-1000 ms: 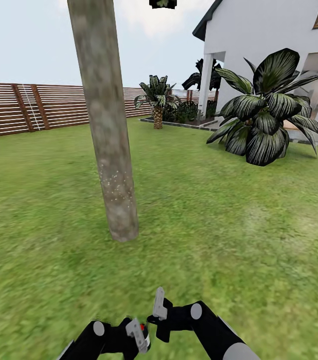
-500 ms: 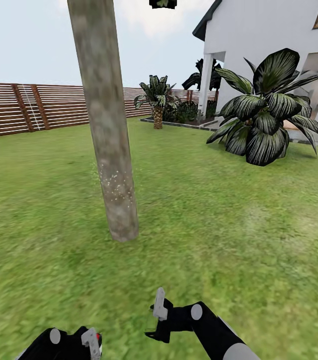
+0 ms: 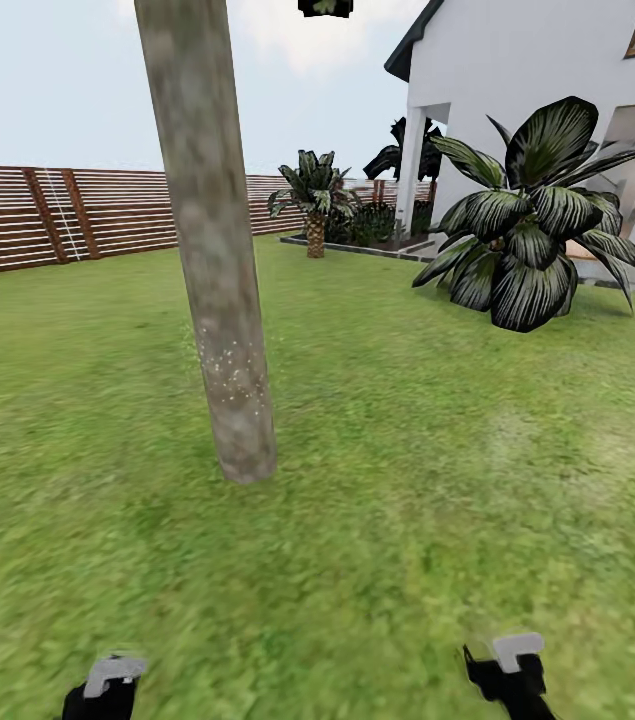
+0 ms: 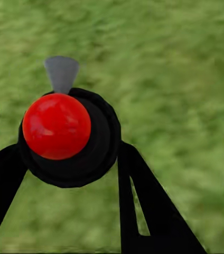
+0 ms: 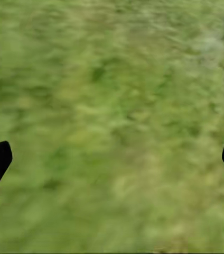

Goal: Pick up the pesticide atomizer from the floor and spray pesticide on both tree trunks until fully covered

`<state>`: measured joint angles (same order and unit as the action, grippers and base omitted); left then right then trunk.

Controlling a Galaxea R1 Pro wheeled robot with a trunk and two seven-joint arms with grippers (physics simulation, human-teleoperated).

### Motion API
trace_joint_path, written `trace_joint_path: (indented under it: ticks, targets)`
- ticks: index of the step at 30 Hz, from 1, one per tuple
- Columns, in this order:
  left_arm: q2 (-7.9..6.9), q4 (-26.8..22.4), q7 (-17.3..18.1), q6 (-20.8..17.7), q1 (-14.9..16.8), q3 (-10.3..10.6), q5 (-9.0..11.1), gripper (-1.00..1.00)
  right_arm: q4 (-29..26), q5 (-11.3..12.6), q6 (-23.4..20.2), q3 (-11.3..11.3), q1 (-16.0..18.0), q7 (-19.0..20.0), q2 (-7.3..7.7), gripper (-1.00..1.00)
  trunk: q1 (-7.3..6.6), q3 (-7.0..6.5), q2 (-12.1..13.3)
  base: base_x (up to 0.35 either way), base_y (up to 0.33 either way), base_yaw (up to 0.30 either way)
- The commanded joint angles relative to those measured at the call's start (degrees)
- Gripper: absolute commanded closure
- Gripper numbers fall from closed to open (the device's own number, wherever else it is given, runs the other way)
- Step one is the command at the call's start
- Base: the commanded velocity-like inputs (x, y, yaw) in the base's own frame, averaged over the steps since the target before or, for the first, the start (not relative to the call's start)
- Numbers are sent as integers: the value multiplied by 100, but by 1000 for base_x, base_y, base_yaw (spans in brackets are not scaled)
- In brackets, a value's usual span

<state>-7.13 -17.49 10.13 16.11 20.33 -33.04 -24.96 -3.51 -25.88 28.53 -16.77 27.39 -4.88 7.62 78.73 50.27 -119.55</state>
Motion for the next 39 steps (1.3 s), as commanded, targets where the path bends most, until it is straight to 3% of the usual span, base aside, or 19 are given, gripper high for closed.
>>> trace_joint_path:
  ticks: [1, 5, 10, 17, 24, 33, 39]
  targets:
    - [2, 438, -555, 435, 6, -48, 104, 100, 85, -57, 272, -29, -67, -608, -21, -100, -1, 4, -2, 0, 0, 0]
    - [9, 823, -965, 822, -28, -43, 171, 100, 114, -43, 404, -36, -101, -867, -173, -100, -1, 4, -2, 0, 0, 0]
    - [17, 826, -1026, 874, -126, -45, 188, 100, 122, -60, 408, -37, -102, -880, -324, -100, -1, 4, -2, -147, -105, 8]
    - [12, 826, -1031, 985, -157, -53, 422, 100, 122, -67, 408, -37, -102, -899, -370, -100, -1, -12, -2, -291, -157, 224]
    - [10, 826, -1031, 1034, -161, -53, 439, 100, 122, -58, 408, -37, -102, -908, -490, -100, -1, -14, -2, -298, -161, 277]
    - [9, 826, -1033, 1035, -161, -60, 442, 100, 122, -58, 406, -37, -103, -910, -501, -100, -1, -14, -2, -279, -208, 279]
    - [1, 826, -1031, 1035, -161, -58, 569, 100, 122, -58, 408, -37, -102, -910, -498, -100, -1, -14, -2, -276, -214, 279]
